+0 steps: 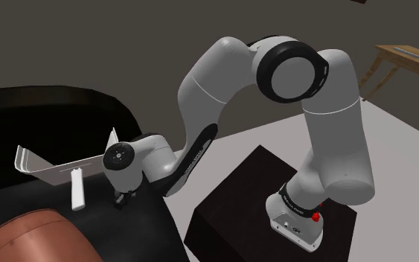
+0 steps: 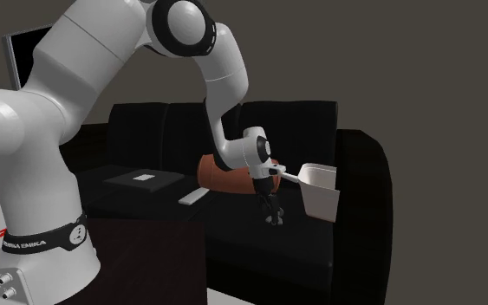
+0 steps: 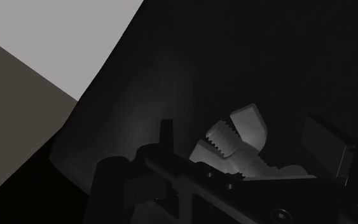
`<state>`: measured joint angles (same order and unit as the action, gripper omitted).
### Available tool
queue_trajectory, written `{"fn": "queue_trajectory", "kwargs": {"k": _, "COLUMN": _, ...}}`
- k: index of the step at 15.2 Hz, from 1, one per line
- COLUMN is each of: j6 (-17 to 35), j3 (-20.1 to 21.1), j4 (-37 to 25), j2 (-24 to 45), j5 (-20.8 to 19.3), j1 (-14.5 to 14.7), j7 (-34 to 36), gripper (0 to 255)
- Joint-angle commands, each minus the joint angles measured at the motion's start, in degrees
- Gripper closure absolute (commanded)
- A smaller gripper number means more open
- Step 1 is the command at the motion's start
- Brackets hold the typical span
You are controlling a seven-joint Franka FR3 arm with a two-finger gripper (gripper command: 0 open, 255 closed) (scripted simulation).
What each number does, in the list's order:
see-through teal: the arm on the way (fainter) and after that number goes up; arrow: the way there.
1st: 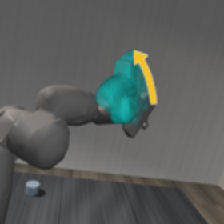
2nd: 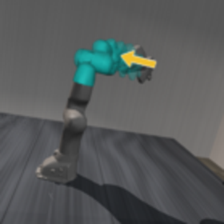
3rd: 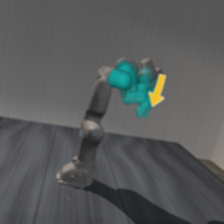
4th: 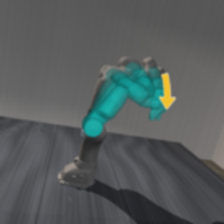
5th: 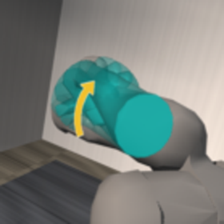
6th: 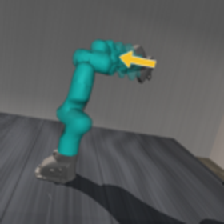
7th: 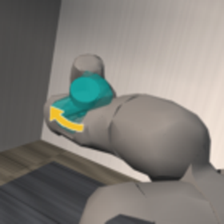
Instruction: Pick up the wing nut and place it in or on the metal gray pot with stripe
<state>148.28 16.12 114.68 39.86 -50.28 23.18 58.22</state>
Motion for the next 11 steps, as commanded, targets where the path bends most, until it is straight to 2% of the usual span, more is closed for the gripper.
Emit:
{"fn": "queue_trajectory", "kwargs": {"k": 1, "j6": 0.00, "j3": 0.00, "j4": 0.00, "j2": 0.00, "j5": 0.00, "j1": 0.00, "j7": 0.00, "gripper": 0}}
{"fn": "queue_trajectory", "kwargs": {"k": 2, "j6": 0.00, "j3": 0.00, "j4": 0.00, "j2": 0.00, "j5": 0.00, "j1": 0.00, "j7": 0.00, "gripper": 255}}
{"fn": "queue_trajectory", "kwargs": {"k": 11, "j6": 0.00, "j3": 0.00, "j4": -0.01, "j2": 0.01, "j5": -0.01, "j1": 0.00, "j7": 0.00, "gripper": 255}}
